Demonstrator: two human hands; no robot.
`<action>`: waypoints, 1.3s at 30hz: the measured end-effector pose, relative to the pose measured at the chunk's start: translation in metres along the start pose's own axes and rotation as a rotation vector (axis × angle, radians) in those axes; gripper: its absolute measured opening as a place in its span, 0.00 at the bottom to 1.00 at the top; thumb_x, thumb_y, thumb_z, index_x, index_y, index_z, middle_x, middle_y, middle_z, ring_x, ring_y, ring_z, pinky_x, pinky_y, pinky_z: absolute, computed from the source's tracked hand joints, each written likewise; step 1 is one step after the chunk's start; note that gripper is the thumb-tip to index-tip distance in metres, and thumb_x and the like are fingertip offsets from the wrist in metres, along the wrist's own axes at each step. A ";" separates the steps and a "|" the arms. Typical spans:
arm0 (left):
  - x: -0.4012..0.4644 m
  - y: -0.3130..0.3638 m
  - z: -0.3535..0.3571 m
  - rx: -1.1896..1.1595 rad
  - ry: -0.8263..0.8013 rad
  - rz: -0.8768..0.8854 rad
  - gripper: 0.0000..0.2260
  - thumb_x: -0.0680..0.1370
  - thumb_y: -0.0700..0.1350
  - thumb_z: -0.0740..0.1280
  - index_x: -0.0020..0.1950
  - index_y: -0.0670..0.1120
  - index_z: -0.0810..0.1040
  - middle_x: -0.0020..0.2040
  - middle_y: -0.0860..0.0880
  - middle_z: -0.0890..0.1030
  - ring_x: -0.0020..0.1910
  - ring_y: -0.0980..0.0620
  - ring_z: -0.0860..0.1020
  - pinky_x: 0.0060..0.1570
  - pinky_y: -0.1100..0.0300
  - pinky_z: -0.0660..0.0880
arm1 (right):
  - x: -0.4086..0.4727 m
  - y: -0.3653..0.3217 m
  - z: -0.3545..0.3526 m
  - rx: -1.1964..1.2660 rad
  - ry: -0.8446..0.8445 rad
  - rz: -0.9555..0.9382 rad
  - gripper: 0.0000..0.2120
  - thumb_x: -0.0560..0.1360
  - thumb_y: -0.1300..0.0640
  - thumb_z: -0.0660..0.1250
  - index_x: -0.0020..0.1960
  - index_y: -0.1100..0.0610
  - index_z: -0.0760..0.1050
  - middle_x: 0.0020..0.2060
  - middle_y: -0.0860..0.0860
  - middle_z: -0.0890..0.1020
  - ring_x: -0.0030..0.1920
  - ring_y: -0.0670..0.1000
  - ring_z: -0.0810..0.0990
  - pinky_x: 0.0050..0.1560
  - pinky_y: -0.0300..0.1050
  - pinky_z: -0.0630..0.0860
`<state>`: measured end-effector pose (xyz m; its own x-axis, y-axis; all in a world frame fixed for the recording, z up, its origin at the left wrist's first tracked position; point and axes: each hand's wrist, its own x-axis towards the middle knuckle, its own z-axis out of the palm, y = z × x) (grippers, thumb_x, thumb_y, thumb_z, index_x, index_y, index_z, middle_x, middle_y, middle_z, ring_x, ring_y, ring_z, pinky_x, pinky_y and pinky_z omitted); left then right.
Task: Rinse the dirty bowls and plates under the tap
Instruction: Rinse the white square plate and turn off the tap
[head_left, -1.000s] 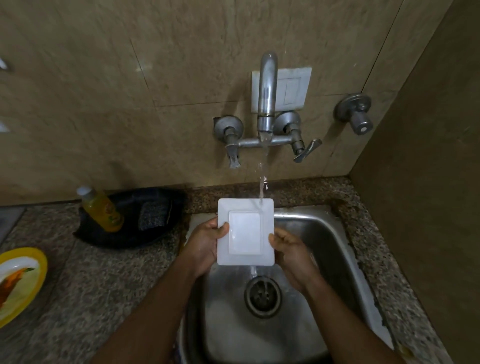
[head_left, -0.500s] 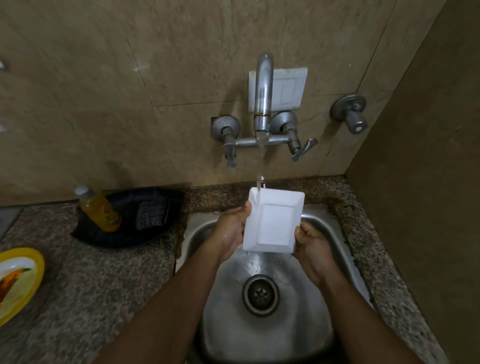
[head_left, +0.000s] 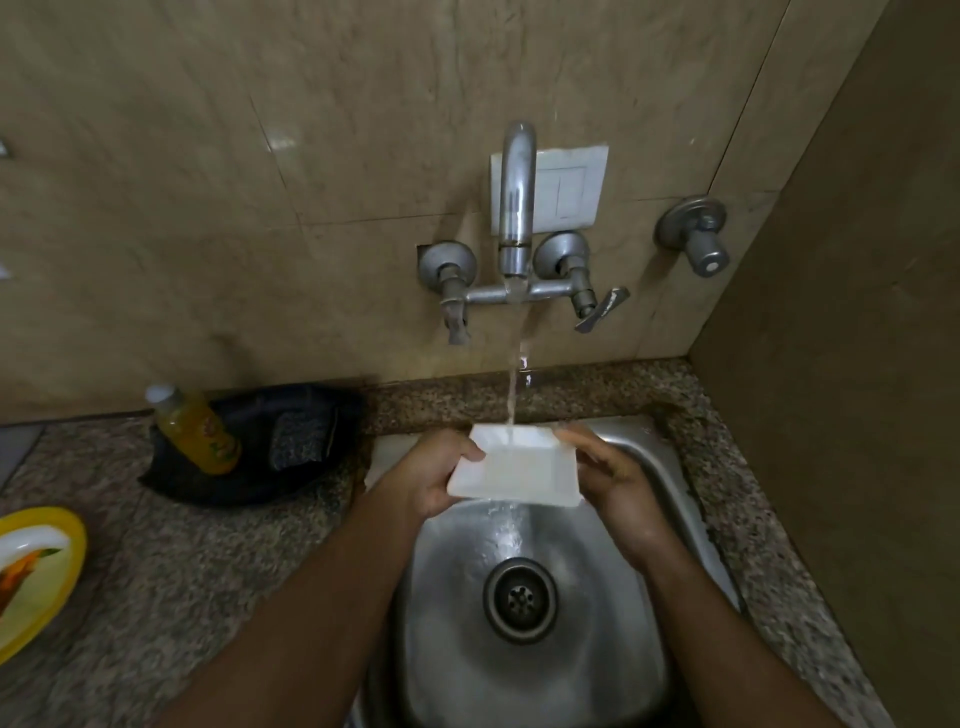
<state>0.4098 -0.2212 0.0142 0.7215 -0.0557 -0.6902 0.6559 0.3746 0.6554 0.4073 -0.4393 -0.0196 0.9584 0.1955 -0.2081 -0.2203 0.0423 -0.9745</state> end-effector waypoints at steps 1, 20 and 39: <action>0.004 -0.003 0.000 0.039 0.021 0.058 0.19 0.73 0.31 0.58 0.63 0.35 0.75 0.55 0.34 0.81 0.55 0.33 0.79 0.55 0.41 0.78 | -0.001 -0.001 0.003 0.135 0.000 0.061 0.18 0.78 0.64 0.64 0.65 0.52 0.76 0.62 0.53 0.80 0.63 0.53 0.78 0.56 0.45 0.76; -0.014 -0.020 0.016 0.252 0.222 0.426 0.12 0.81 0.49 0.64 0.64 0.51 0.76 0.58 0.48 0.82 0.54 0.47 0.81 0.57 0.44 0.78 | 0.008 -0.037 0.028 -0.127 0.268 -0.065 0.15 0.77 0.66 0.63 0.54 0.47 0.79 0.50 0.45 0.84 0.53 0.51 0.82 0.57 0.54 0.78; -0.067 -0.025 -0.032 0.506 0.395 0.670 0.10 0.81 0.43 0.63 0.61 0.48 0.79 0.53 0.51 0.83 0.50 0.54 0.80 0.51 0.57 0.77 | 0.037 -0.117 0.042 -0.855 0.655 -0.518 0.12 0.79 0.53 0.64 0.62 0.51 0.75 0.43 0.50 0.83 0.40 0.50 0.81 0.40 0.40 0.71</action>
<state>0.3383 -0.1976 0.0342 0.9181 0.3802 -0.1123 0.2150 -0.2395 0.9468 0.4613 -0.3957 0.0905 0.8624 -0.2000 0.4650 0.1739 -0.7456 -0.6433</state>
